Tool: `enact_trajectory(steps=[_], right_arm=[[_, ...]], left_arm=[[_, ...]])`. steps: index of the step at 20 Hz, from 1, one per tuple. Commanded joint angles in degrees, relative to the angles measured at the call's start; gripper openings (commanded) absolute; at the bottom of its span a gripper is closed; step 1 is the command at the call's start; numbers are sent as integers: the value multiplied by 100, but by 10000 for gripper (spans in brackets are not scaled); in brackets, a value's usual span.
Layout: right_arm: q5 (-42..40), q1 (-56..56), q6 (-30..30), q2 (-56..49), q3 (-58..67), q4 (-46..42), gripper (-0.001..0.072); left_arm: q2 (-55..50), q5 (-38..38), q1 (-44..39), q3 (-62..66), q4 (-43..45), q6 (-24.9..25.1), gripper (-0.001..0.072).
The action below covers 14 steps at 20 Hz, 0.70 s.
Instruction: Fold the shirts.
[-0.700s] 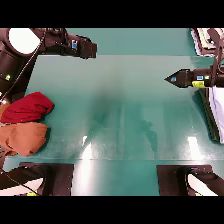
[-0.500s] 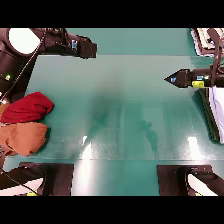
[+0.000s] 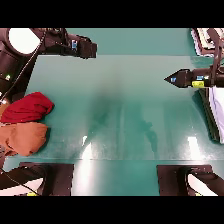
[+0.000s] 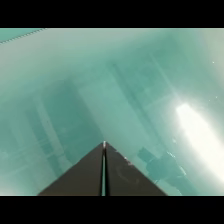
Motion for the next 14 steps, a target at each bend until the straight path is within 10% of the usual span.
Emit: enact_trajectory(steps=[1, 14], right_arm=[[59, 7, 0, -2, -2, -2, 14], [219, 7, 2, 0, -4, -4, 14]], left_arm=[[-2, 46, -2, 2, -37, -4, 27], [1126, -2129, 3543, -1742, 1521, -295, 28]])
